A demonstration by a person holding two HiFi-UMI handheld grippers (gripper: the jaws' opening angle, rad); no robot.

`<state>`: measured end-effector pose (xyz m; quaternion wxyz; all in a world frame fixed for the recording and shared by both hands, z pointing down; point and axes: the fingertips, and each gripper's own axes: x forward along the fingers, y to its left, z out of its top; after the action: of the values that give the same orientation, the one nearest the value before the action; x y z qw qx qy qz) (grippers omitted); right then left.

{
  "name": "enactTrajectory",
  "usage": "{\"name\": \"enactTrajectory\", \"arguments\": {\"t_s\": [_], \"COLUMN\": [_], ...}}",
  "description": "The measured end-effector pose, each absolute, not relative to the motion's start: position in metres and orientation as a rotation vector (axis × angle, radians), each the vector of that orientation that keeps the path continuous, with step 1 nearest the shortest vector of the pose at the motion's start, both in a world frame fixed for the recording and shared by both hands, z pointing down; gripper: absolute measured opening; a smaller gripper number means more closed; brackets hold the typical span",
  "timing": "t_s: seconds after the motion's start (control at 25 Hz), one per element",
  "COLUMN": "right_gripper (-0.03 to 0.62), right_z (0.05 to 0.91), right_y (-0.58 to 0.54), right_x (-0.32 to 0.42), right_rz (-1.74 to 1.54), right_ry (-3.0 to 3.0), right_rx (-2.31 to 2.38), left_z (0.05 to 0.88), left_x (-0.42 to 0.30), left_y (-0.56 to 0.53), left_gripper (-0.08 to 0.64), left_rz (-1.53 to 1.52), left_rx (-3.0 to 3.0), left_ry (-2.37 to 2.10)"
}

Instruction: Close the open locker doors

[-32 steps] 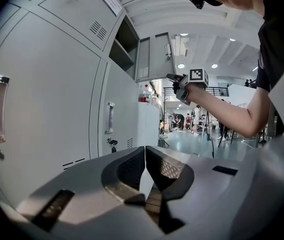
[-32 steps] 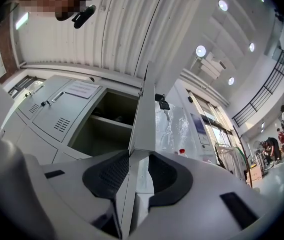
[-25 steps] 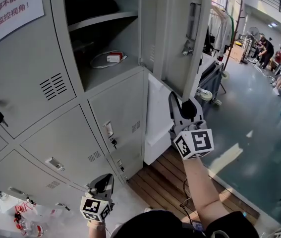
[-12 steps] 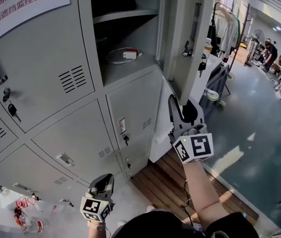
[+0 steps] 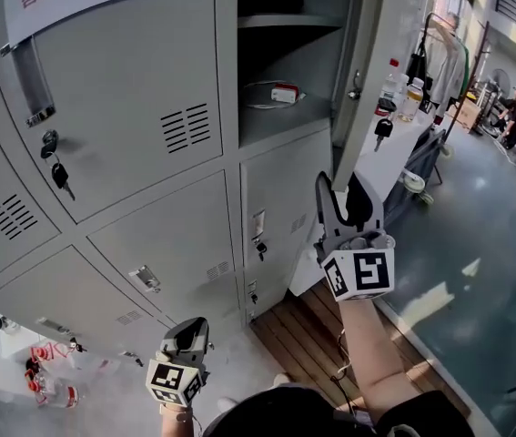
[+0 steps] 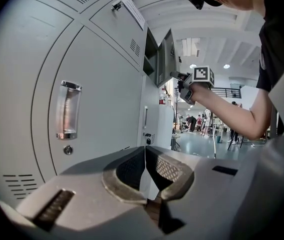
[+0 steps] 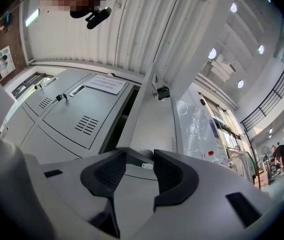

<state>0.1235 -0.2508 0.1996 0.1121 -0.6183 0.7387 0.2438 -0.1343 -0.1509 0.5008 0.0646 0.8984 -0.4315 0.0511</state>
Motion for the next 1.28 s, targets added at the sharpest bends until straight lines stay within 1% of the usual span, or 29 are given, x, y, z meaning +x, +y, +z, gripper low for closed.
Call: {"name": "enactTrajectory", "arguments": {"t_s": [0.16,0.6,1.28], "right_gripper": [0.193,0.216,0.21], "right_z": [0.201,0.202,0.205], "right_y": [-0.26,-0.291,-0.34], "right_x": [0.103,0.055,0.02], "right_rz": [0.756,0.844,0.763], "right_ry": [2.202,2.304,2.373], "right_rx": [-1.807,-1.733,-1.536], "left_z": [0.505,0.499,0.504], "left_x": [-0.151,-0.183,-0.203], "left_y": [-0.149,-0.153,-0.16], "left_gripper": [0.023,0.023,0.023], "left_rz": [0.159,0.158,0.152], "left_rx": [2.683,2.611,2.49], "left_ry": [-1.34,-1.47,-1.642]}}
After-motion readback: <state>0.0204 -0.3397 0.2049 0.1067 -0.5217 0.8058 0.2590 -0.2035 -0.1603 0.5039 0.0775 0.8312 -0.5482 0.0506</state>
